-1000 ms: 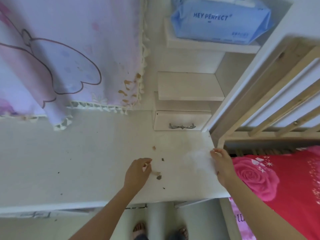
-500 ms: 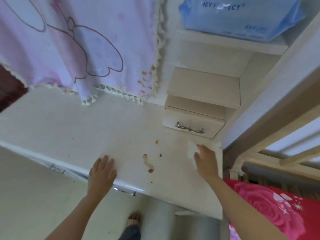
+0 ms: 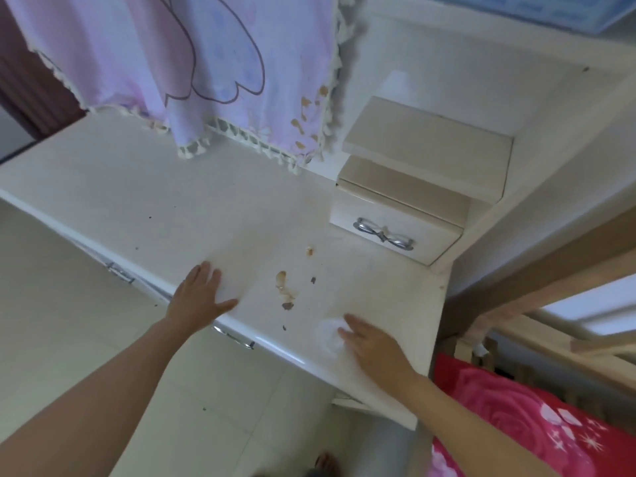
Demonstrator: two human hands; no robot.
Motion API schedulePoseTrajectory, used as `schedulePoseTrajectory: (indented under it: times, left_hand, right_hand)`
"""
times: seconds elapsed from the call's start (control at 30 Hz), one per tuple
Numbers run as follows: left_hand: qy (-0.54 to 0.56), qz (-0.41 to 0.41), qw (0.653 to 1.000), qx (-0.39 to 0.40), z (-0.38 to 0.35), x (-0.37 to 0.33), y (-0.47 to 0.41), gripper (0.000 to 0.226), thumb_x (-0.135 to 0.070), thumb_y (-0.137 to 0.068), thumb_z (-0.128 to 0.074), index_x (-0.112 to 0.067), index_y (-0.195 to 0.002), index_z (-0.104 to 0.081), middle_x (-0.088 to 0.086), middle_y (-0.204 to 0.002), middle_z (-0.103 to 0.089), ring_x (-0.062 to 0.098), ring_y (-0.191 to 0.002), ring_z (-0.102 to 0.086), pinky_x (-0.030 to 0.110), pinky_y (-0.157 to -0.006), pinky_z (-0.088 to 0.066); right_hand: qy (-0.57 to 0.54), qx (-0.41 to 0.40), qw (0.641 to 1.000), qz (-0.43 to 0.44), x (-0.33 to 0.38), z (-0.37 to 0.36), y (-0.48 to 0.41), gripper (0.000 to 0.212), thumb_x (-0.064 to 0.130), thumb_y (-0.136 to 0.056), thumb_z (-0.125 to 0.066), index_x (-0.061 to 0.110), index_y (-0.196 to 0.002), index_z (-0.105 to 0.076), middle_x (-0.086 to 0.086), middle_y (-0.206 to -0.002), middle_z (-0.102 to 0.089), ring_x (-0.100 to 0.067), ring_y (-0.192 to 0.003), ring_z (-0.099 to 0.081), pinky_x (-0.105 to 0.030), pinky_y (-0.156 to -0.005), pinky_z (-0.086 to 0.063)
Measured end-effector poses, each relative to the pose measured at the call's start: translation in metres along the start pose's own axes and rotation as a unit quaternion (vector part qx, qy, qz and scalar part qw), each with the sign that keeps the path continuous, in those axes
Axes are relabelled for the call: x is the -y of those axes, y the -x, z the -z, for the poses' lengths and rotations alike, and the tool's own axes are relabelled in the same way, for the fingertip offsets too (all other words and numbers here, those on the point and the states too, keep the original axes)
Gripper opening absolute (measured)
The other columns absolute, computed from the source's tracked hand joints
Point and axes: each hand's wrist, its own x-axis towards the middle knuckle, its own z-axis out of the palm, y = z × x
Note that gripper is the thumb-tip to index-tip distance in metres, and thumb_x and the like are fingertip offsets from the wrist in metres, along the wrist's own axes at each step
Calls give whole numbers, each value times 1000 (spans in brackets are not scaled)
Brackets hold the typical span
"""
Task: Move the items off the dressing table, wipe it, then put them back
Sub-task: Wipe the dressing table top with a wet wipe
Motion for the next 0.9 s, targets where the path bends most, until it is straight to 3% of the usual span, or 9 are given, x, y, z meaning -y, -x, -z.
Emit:
schedulePoseTrajectory:
  times: [0.1, 0.23, 0.43, 0.53, 0.63, 0.73, 0.8, 0.87, 0.9]
  left_hand:
    - [4, 1, 1000, 24, 3, -1, -4, 79, -49, -90, -46, -8, -146, -8, 13, -156, 4, 25, -144, 4, 35, -116, -10]
    - [3, 5, 999, 44, 5, -2, -7, 80, -49, -89, -47, -7, -146, -7, 14, -155, 6, 26, -143, 6, 38, -116, -12]
    - [-6, 8, 999, 51, 8, -5, -11, 80, -48, -88, -49, -6, -145, -12, 16, -155, 3, 30, -143, 3, 40, -114, -19]
    - [-11, 3, 999, 50, 10, -4, -10, 80, -49, -88, -49, -5, -145, -13, 17, -154, 1, 31, -142, 1, 41, -113, -20]
    - [-12, 1, 999, 49, 12, -5, -6, 80, -49, -88, -49, -5, -144, -15, 18, -154, 0, 33, -142, 0, 42, -113, -21]
    - [-9, 1, 999, 51, 16, -7, -3, 80, -48, -88, -50, -4, -144, -15, 19, -154, 0, 33, -142, 0, 42, -112, -22]
    - [-8, -2, 999, 53, 17, -8, -2, 79, -48, -88, -50, -3, -144, -14, 19, -154, 0, 33, -142, 0, 42, -112, -22]
    - [-14, -5, 999, 50, 17, -7, -2, 79, -48, -89, -49, -4, -144, -13, 19, -154, 0, 33, -142, -1, 42, -112, -21]
    - [-16, -6, 999, 49, 16, -6, -2, 79, -48, -89, -48, -4, -144, -13, 18, -154, 0, 32, -142, -1, 41, -112, -21]
  right_hand:
    - [-11, -98, 990, -103, -30, 27, 5, 35, 14, -88, -47, 10, -121, -57, -11, -130, -55, -24, -115, -57, -5, -95, -34]
    - [-2, -160, 953, -256, -102, 66, -2, 41, -12, -85, -42, 0, -122, -55, -23, -137, -44, -36, -124, -47, -39, -103, -37]
    - [-44, -182, 937, -295, -88, 34, 18, 41, -14, -87, -40, -2, -125, -51, -25, -142, -34, -39, -131, -37, -37, -110, -24]
    - [-37, -182, 945, -270, -50, 14, 45, 43, -21, -81, -44, -6, -120, -53, -30, -136, -40, -45, -126, -40, -38, -105, -23]
    - [-42, -147, 965, -214, -5, -8, 58, 51, -25, -66, -60, -1, -112, -62, -27, -125, -54, -42, -112, -56, -27, -96, -43]
    - [-47, -89, 987, -126, 44, -27, 50, 64, -26, -54, -67, 4, -110, -64, -24, -123, -56, -39, -109, -58, -7, -104, -18]
    - [-53, -83, 993, -65, 58, -32, 40, 66, -25, -43, -71, 4, -102, -69, -21, -113, -64, -36, -99, -64, -12, -93, -39]
    - [-68, -96, 991, -59, 42, -19, 20, 55, -17, -65, -64, 8, -114, -63, -20, -128, -55, -30, -110, -60, -22, -87, -47]
    - [-64, -93, 989, -99, 27, -8, 10, 50, -9, -82, -53, 13, -126, -53, -17, -142, -40, -25, -125, -48, -22, -97, -39]
